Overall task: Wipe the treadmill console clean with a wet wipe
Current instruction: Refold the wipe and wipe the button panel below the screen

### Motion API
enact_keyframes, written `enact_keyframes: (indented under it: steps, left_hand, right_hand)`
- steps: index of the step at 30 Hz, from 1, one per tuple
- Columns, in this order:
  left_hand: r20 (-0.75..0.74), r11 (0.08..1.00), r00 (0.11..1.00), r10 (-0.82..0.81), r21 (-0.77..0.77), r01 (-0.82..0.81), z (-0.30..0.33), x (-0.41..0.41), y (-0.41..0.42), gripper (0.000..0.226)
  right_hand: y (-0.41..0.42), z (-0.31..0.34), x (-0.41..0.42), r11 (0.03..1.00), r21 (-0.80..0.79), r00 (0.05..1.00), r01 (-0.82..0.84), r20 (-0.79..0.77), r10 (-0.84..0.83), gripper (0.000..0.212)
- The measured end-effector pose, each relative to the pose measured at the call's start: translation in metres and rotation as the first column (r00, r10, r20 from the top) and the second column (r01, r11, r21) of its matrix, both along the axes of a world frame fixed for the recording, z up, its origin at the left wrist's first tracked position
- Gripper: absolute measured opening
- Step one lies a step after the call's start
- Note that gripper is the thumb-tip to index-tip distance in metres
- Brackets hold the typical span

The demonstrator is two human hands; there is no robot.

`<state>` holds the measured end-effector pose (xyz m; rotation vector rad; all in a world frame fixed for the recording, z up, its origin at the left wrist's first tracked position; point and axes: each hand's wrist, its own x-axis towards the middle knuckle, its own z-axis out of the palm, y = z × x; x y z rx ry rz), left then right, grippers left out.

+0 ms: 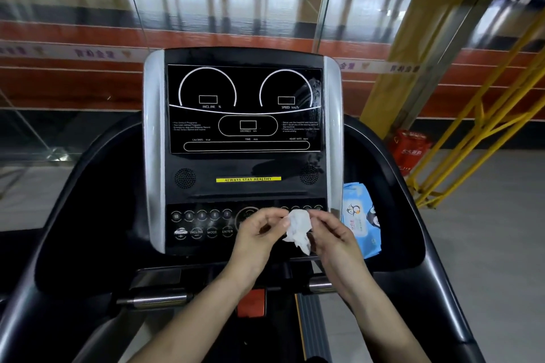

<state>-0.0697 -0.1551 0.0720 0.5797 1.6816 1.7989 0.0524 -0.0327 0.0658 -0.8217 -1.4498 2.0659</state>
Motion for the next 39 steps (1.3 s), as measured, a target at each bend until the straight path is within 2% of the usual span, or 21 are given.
enact_keyframes:
  steps: [2, 4, 6, 11, 14, 20, 25, 31, 39]
  left_hand:
    - [0.033, 0.998, 0.997, 0.066, 0.013, -0.066, 0.0, 0.0, 0.0, 0.017]
    - [0.034, 0.993, 0.994, 0.108, 0.042, -0.109, 0.0, 0.0, 0.0, 0.019]
    - [0.012, 0.99, 0.992, 0.122, 0.072, -0.122, 0.0, 0.0, -0.001, 0.02]
    - [-0.039, 0.99, 0.993, 0.112, 0.092, -0.108, -0.001, 0.003, -0.004, 0.022]
    - [-0.051, 0.986, 0.989, 0.141, 0.098, -0.136, -0.002, 0.006, -0.006, 0.022]
    - [0.09, 0.975, 0.981, 0.17, 0.13, -0.181, -0.006, 0.004, -0.007, 0.024]
    - [0.154, 0.978, 0.977, 0.148, 0.127, -0.168, -0.008, 0.007, -0.006, 0.023]
    - [0.308, 0.962, 0.939, 0.152, 0.173, -0.213, -0.008, 0.007, -0.01, 0.026]
    - [0.242, 0.969, 0.953, 0.185, 0.119, -0.218, -0.01, 0.009, -0.006, 0.024]
  right_hand:
    - [-0.003, 0.008, 0.0, 1.0, -0.004, 1.0, -0.003, -0.003, 0.003, 0.032]
    - [-0.004, 0.012, 0.0, 0.995, 0.093, 0.999, -0.038, 0.031, 0.036, 0.033]
    - [-0.004, 0.014, -0.001, 0.975, 0.212, 0.994, -0.07, 0.091, 0.052, 0.03]
    - [-0.007, 0.016, -0.005, 0.943, 0.322, 0.989, -0.083, 0.144, 0.038, 0.021]
    - [-0.006, 0.009, -0.006, 0.956, 0.295, 0.985, -0.007, 0.164, -0.044, 0.012]
    - [0.006, 0.01, 0.003, 0.954, 0.297, 0.99, 0.053, 0.106, -0.088, 0.025]
    - [0.011, 0.013, 0.006, 0.965, 0.261, 0.997, 0.009, 0.072, -0.029, 0.019]
    - [0.009, 0.022, 0.017, 0.939, 0.307, 0.985, -0.154, 0.117, 0.123, 0.032]
    - [0.008, 0.023, 0.016, 0.895, 0.431, 0.99, -0.117, 0.121, 0.071, 0.02]
